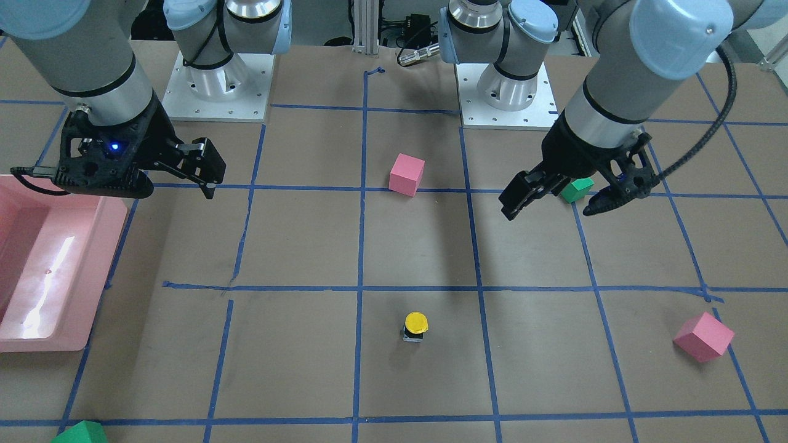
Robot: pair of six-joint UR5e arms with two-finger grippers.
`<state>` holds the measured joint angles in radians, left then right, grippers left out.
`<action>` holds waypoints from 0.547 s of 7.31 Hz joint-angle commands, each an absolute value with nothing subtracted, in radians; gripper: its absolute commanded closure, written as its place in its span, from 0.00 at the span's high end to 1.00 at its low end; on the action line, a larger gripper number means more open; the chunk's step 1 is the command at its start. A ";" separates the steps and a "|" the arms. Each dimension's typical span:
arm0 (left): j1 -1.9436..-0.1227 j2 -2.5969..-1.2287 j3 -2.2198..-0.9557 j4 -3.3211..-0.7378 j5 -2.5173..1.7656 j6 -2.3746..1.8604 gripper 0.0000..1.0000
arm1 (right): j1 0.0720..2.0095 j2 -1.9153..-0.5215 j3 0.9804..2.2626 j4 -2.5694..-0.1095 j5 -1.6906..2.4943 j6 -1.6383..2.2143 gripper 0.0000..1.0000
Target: Align button upright
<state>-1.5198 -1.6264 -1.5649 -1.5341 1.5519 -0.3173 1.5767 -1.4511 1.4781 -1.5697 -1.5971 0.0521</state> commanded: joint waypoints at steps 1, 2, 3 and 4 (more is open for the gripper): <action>-1.522 -1.547 -1.559 -1.580 1.595 -0.056 1.00 | 1.577 -1.451 1.479 -1.571 -1.597 0.052 1.00; -1.522 -1.513 -1.557 -1.592 1.614 0.030 1.00 | 1.577 -1.451 1.479 -1.568 -1.598 0.052 1.00; -1.522 -1.484 -1.559 -1.612 1.608 0.070 1.00 | 1.575 -1.451 1.479 -1.566 -1.598 0.052 1.00; -1.529 -1.468 -1.559 -1.638 1.605 0.075 1.00 | 1.577 -1.453 1.473 -1.566 -1.600 0.054 1.00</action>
